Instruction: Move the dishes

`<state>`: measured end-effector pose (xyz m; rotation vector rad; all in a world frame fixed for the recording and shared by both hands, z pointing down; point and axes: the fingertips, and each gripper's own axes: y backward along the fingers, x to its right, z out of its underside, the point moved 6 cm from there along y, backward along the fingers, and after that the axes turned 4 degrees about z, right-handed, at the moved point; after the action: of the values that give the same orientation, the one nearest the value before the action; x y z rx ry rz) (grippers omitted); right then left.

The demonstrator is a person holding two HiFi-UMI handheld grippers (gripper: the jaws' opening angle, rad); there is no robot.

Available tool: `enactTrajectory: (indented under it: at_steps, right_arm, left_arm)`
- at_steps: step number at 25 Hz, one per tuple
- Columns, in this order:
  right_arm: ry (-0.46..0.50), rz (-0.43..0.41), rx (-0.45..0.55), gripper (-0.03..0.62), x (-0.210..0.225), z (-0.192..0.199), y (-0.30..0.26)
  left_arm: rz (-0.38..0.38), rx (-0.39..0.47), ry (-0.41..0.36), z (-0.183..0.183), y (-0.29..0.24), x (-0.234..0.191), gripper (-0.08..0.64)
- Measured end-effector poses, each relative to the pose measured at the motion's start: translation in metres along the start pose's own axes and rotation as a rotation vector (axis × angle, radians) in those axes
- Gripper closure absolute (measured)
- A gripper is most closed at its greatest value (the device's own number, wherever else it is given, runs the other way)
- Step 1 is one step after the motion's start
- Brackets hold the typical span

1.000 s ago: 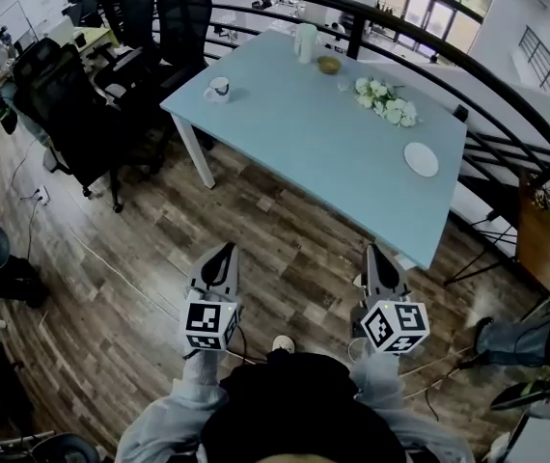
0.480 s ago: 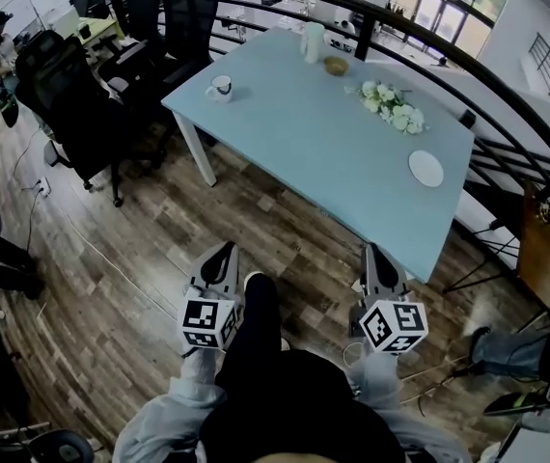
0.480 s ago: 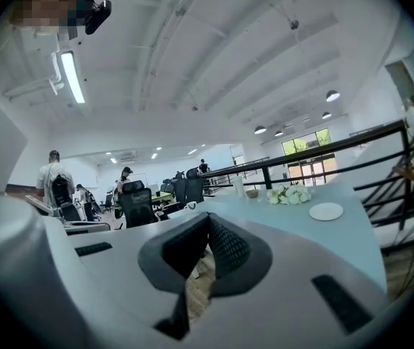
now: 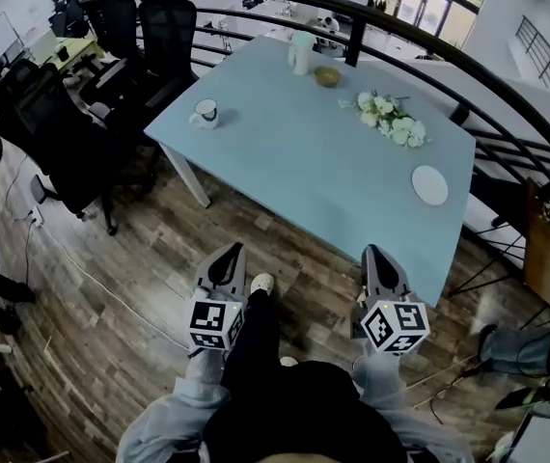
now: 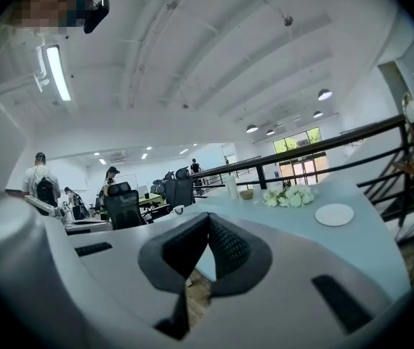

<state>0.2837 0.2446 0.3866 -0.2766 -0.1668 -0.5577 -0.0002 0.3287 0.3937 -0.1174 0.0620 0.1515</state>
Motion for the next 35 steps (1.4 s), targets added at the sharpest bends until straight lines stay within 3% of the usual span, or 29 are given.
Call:
enactTrajectory:
  at_steps: [4,11,18,23,24,26,28,35]
  right_arm:
    - [-0.021,0.043,0.016,0.583,-0.003,-0.02,-0.05]
    - [-0.01,0.047,0.042,0.583,-0.026,-0.047,-0.131]
    - [0.014,0.111,0.057,0.583,-0.027,-0.062,-0.183]
    - [-0.016,0.15,0.107,0.583,-0.025,-0.07,-0.212]
    - [-0.031,0.151,0.117,0.574,-0.025,-0.071,-0.217]
    - [-0.052,0.146,0.129,0.458,-0.023,-0.071,-0.225]
    - [-0.056,0.15,0.132,0.394,-0.024,-0.071,-0.23]
    - [-0.197,0.174,0.122,0.36,-0.008,-0.059,-0.223]
  left_arm:
    - [0.042,-0.001,-0.017,-0.019,-0.049,-0.039,0.535]
    - [0.086,0.02,-0.026,-0.047,-0.122,-0.106,0.535]
    - [0.134,0.025,-0.006,-0.047,-0.171,-0.149,0.535]
    - [0.178,0.031,-0.036,-0.054,-0.205,-0.167,0.535]
    - [0.19,0.029,-0.043,-0.055,-0.21,-0.169,0.535]
    - [0.214,0.018,-0.05,-0.058,-0.22,-0.172,0.535]
    - [0.237,0.017,-0.053,-0.061,-0.228,-0.175,0.535]
    - [0.329,-0.023,-0.05,-0.048,-0.257,-0.164,0.535]
